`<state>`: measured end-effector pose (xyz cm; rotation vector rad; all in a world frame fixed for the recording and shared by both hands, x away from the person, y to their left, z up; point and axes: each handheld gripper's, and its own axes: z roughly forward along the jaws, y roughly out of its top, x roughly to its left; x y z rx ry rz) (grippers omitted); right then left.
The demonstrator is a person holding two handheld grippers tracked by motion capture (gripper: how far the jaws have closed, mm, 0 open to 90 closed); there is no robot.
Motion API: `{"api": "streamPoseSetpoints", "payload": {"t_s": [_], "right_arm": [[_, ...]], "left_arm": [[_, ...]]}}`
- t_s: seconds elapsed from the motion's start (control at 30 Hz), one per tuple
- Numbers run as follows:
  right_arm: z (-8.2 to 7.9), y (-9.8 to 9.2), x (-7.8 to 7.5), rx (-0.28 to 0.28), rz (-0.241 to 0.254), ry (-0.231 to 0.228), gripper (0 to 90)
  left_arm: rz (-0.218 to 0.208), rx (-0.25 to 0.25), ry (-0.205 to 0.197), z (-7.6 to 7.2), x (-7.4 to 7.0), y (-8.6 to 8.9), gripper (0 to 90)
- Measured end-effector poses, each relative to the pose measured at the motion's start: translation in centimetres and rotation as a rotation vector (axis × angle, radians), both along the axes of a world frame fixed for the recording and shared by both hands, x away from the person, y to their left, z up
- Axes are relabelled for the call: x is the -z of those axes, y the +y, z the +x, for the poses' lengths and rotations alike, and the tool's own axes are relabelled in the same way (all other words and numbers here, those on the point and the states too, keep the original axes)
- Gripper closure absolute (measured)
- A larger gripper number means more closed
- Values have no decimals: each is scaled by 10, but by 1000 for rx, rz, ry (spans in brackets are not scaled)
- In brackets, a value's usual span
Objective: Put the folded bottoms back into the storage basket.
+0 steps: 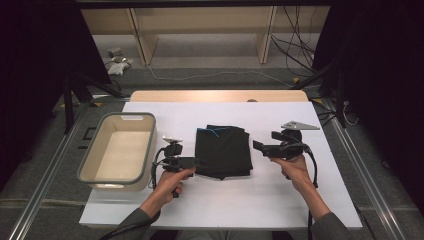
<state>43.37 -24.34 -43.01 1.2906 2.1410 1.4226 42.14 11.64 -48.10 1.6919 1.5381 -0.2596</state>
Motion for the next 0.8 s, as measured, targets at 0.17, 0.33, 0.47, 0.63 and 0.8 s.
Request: {"api": "streamPoseSetpoints", "payload": {"t_s": [0.17,0.33,0.47,0.63,0.8], "right_arm": [[8,3,2,-2,-8,27,66],[14,5,3,-5,-10,39,66],[16,6,4,-3,-1,44,70],[20,11,7,-3,-23,70,75],[29,18,12,-5,-53,141,80]], "left_arm": [[18,-3,7,2,3,0,231],[40,-10,10,4,5,-2,284],[39,-16,8,5,7,-6,344],[86,-22,-21,5,8,-10,491],[96,-43,-30,7,11,-10,704]]}}
